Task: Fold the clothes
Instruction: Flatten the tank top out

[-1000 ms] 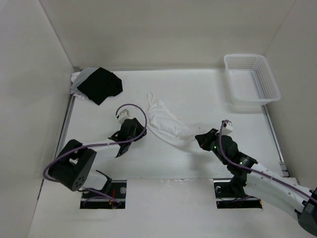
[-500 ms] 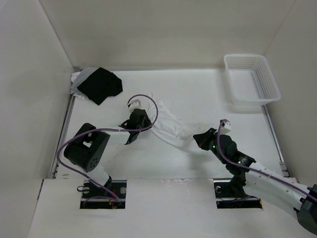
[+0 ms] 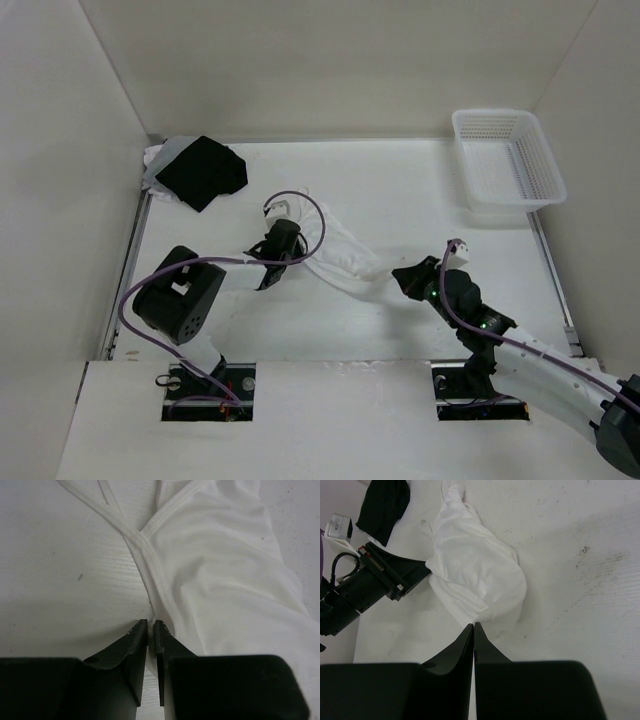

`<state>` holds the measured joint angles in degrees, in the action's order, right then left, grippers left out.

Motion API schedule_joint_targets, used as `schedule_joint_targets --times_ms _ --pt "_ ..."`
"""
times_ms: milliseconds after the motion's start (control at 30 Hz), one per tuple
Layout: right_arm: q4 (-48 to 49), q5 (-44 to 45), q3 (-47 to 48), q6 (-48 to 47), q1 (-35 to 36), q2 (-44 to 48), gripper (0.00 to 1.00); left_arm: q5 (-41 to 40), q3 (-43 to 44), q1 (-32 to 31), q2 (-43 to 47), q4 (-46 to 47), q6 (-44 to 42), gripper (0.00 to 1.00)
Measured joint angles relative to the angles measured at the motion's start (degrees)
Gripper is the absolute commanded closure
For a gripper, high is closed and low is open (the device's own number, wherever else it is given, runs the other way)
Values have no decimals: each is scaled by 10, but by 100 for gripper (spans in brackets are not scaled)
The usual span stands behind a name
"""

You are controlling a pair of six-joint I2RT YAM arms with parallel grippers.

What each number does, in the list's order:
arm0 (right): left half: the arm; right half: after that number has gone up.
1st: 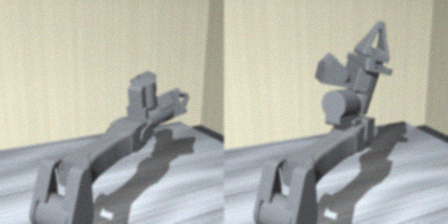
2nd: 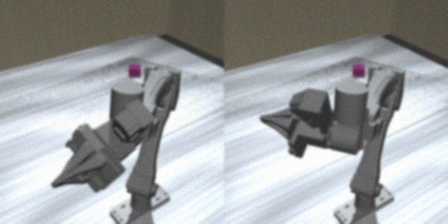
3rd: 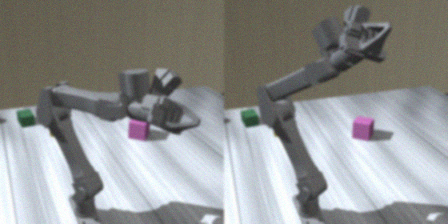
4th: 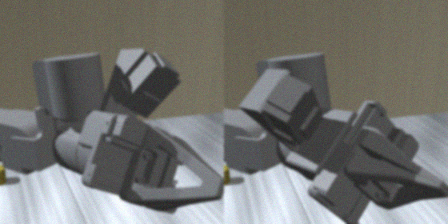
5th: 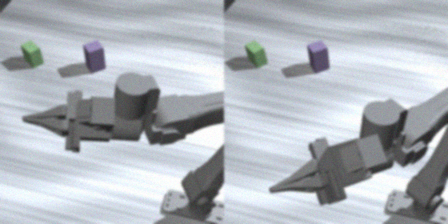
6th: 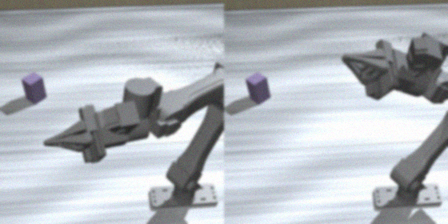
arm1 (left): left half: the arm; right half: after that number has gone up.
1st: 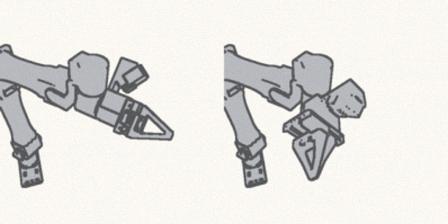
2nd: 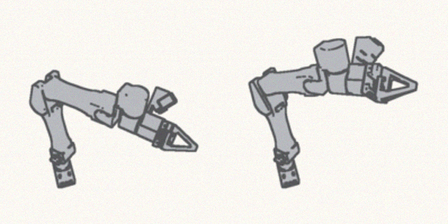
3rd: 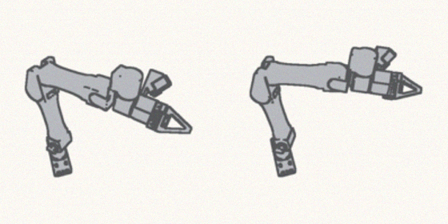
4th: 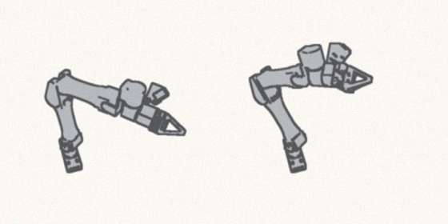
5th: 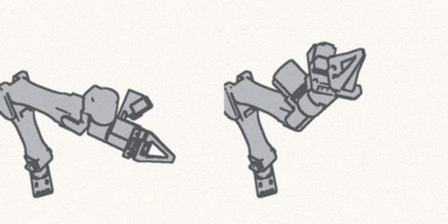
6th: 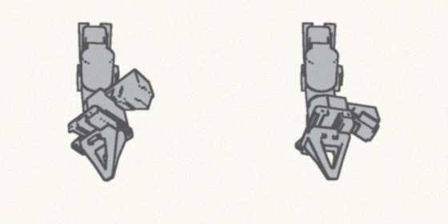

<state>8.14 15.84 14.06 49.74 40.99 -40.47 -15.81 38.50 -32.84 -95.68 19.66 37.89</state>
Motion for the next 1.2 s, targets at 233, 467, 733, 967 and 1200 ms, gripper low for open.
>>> schedule_joint_targets --times_ms 233,467,733,967,1200 --pt "0 -7 0 -1 -5 0 94 -30 -13 -11 34 -45 -1 68" --pt "0 -10 0 -3 -8 5 94 -41 -20 -13 41 -51 1 76" --pt "0 -13 0 -5 -12 11 94 -48 -20 -13 41 -54 2 79" --pt "0 -15 0 -5 -23 11 95 -52 -23 -13 51 -72 2 92" --pt "-9 -24 6 -20 -32 18 97 -52 -36 -22 159 -155 2 98"
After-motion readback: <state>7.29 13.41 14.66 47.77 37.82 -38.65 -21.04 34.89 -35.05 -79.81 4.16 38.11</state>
